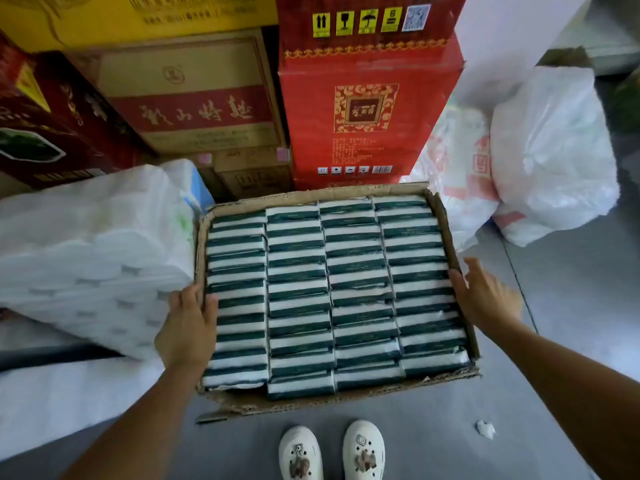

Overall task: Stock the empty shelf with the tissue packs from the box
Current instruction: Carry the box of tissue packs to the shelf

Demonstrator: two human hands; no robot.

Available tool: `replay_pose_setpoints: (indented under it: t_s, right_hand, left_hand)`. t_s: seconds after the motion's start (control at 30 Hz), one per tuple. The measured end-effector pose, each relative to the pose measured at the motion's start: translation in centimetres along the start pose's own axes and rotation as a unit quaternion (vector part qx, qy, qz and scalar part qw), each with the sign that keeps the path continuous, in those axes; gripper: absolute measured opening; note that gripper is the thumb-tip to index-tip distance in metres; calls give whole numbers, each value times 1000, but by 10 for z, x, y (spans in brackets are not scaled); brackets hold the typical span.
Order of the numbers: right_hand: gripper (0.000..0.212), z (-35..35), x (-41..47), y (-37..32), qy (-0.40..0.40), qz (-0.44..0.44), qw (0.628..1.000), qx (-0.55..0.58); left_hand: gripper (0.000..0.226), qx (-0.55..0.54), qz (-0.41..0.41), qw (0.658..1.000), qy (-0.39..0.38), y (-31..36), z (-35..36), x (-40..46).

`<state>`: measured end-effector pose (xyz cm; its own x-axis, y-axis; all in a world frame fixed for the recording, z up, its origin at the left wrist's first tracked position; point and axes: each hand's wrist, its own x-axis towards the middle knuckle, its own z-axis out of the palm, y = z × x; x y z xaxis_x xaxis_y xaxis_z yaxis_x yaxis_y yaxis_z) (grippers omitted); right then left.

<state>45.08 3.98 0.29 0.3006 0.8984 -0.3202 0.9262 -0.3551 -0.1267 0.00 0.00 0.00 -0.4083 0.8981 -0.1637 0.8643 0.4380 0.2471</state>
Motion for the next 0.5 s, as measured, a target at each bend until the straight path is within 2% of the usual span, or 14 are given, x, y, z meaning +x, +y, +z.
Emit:
replay_pose_setpoints:
  t_s: [0.07,0.13,0.27,0.33,0.5]
  right_hand:
    - [46,8,5,0,8,21,1000,-11]
    - [42,15,8,0,9,35,999,-9]
    - [42,30,9,1,36,59,997,36]
    - [39,33,12,2,51,64,995,57]
    - [36,29,18,3,62,41,997,22]
  left_hand:
    - [40,-30,-31,999,27,0,7,6]
    - [42,-11,-60,998,29,-5,12,16]
    - [53,45,-45,998,17,-12,22,27]
    - [56,40,-46,998,17,-14,27,33]
    - [50,35,-21,999,35,-16,36,37]
